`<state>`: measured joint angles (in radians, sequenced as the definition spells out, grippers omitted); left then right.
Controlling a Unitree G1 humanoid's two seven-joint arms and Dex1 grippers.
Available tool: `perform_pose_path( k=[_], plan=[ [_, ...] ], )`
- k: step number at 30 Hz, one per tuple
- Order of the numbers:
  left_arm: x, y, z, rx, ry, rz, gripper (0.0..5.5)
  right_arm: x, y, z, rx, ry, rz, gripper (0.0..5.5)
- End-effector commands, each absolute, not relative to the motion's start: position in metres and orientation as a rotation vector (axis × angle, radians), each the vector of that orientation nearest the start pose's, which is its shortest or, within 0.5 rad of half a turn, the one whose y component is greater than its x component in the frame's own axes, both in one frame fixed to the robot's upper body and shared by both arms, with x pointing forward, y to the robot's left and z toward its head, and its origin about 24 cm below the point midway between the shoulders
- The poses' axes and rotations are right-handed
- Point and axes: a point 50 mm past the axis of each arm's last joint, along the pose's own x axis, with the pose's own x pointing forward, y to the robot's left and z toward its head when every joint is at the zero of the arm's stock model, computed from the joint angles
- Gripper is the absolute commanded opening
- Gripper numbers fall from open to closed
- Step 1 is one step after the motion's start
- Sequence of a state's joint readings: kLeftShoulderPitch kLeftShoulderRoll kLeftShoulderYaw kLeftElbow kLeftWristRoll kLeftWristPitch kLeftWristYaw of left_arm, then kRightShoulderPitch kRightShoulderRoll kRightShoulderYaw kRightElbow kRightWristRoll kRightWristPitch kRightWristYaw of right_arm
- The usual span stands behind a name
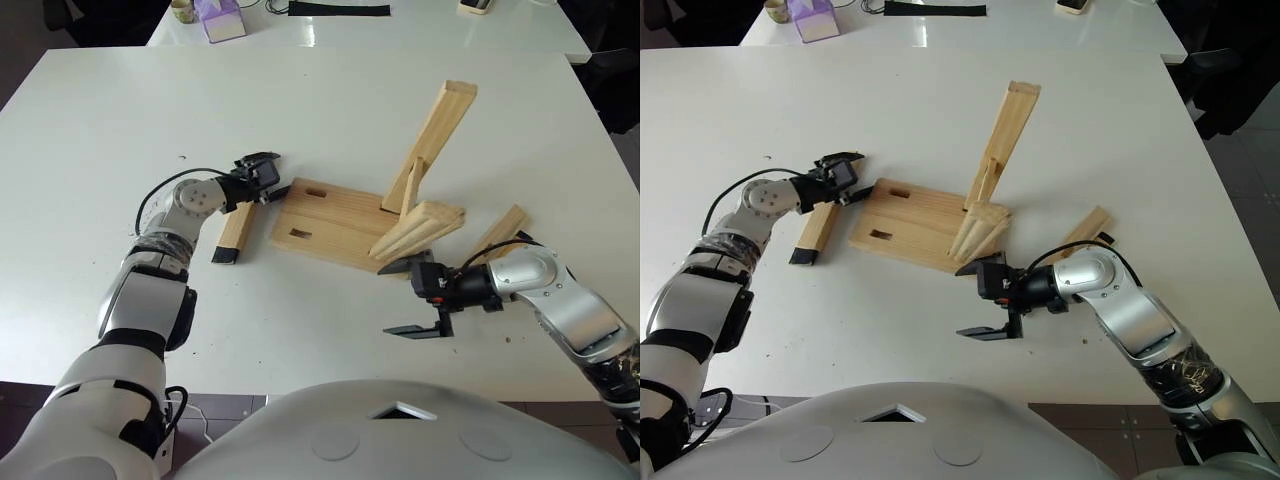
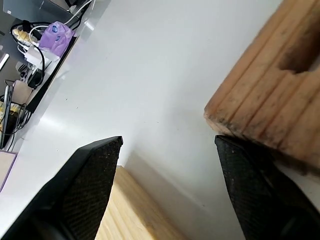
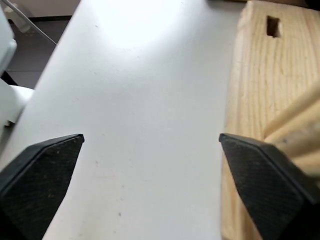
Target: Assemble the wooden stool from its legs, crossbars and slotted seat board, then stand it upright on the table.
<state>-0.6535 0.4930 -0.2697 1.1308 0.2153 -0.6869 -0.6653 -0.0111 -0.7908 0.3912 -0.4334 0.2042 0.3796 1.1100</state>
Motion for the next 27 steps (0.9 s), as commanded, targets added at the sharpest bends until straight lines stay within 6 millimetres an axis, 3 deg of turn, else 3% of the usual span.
perform_pose_path(
  k=[1,11,18,20,24,27],
  plan=[
    [0.286,0.2,0.001,0.787,0.206,-1.098,3.44,0.196,-0.156,0.071,-0.526,0.443,1.432,5.0],
    [0.255,0.201,0.031,0.758,0.151,-1.223,3.44,0.214,-0.171,0.069,-0.594,0.406,1.303,5.0],
    [0.247,0.207,0.074,0.57,0.2,-1.252,3.44,0.209,-0.191,0.077,-0.597,0.419,1.253,5.0],
    [0.253,0.204,0.084,0.535,0.179,-1.211,3.44,0.208,-0.195,0.081,-0.571,0.416,1.23,5.0],
    [0.288,0.201,0.101,0.496,0.065,-0.971,3.44,0.207,-0.202,0.091,-0.511,0.414,1.188,5.0],
    [0.315,0.201,0.094,0.54,0.024,-0.799,3.44,0.207,-0.208,0.09,-0.562,0.444,1.155,5.0]
  ],
)
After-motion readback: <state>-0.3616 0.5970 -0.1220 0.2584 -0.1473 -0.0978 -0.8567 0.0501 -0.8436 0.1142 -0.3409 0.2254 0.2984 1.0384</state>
